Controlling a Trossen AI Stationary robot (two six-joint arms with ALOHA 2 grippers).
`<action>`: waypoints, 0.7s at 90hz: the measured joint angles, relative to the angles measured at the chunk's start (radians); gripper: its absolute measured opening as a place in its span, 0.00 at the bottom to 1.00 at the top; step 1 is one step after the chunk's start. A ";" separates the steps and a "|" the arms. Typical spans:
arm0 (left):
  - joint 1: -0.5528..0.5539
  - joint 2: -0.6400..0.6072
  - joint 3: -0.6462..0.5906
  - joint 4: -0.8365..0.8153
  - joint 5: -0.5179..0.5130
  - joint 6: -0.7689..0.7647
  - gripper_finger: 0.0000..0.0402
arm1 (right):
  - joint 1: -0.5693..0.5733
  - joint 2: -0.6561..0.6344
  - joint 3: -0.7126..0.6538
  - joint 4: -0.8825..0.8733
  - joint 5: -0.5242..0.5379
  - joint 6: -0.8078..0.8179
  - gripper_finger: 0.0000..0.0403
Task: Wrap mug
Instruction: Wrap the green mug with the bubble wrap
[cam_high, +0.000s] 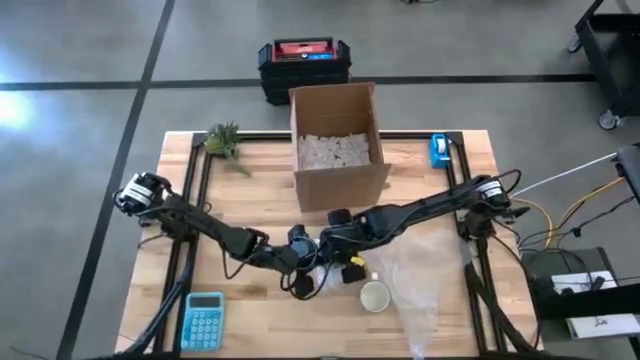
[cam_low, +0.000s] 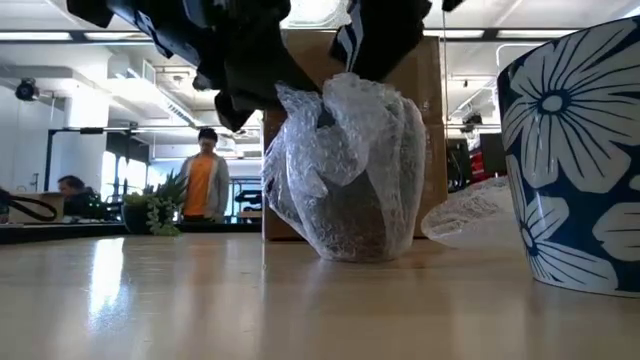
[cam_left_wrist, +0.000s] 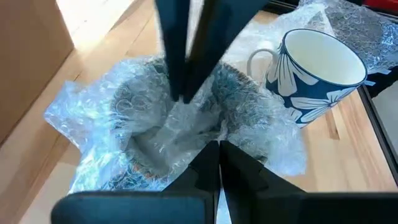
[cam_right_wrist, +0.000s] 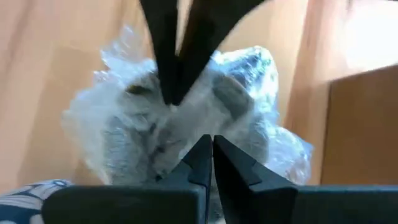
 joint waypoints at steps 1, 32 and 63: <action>0.000 0.000 0.000 0.000 0.000 0.000 0.00 | 0.000 0.000 -0.003 0.001 0.000 0.000 0.01; 0.000 0.001 -0.001 0.007 0.001 0.000 0.00 | 0.002 0.137 -0.058 0.086 -0.005 0.000 0.01; 0.000 0.001 -0.002 0.010 0.002 0.000 0.00 | 0.005 0.081 -0.025 0.060 -0.004 -0.014 0.01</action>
